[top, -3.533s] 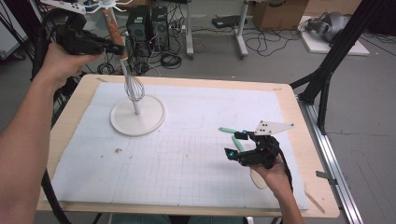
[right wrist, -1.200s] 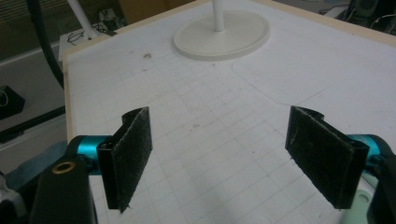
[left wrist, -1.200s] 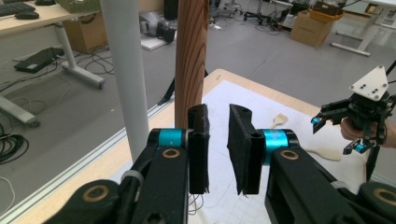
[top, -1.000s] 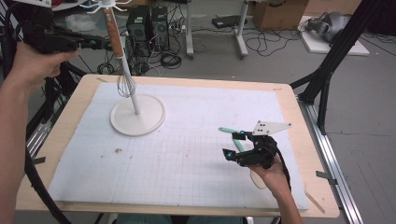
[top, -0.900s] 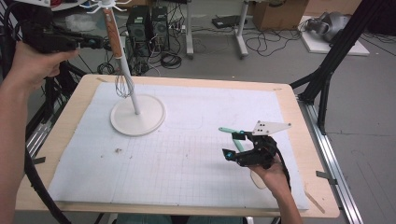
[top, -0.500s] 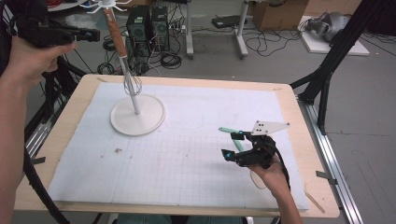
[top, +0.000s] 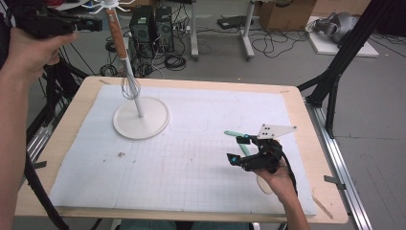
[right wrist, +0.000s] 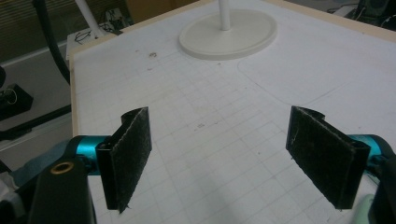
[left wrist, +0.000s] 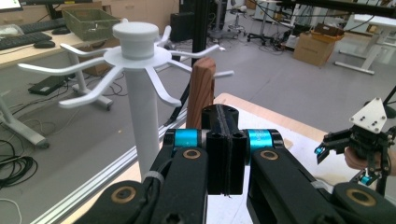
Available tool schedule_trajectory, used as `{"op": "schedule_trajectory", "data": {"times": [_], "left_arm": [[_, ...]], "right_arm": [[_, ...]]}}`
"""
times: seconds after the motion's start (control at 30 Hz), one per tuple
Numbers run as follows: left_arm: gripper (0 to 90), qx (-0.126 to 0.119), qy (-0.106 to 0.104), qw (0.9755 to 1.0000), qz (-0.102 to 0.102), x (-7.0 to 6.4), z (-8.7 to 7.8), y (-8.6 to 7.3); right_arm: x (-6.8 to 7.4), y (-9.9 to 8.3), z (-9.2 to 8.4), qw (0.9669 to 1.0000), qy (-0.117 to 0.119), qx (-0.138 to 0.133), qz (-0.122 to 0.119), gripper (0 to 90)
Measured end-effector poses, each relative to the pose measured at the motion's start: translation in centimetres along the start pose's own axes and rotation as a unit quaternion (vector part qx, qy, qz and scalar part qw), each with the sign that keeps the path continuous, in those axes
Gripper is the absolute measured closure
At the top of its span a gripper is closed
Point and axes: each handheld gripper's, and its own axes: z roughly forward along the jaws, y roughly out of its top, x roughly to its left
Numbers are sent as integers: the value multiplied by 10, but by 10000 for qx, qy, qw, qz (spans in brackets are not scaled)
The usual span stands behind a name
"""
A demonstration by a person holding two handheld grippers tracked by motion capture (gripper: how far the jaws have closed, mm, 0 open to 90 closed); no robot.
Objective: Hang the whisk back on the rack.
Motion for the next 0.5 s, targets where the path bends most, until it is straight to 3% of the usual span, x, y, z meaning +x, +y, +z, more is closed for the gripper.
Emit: {"op": "schedule_trajectory", "data": {"times": [0.5], "left_arm": [[896, -67, 20, 10000, -16, 1, 1, 5]], "right_arm": [[-1, 0, -1, 10000, 7, 3, 20, 209]]}}
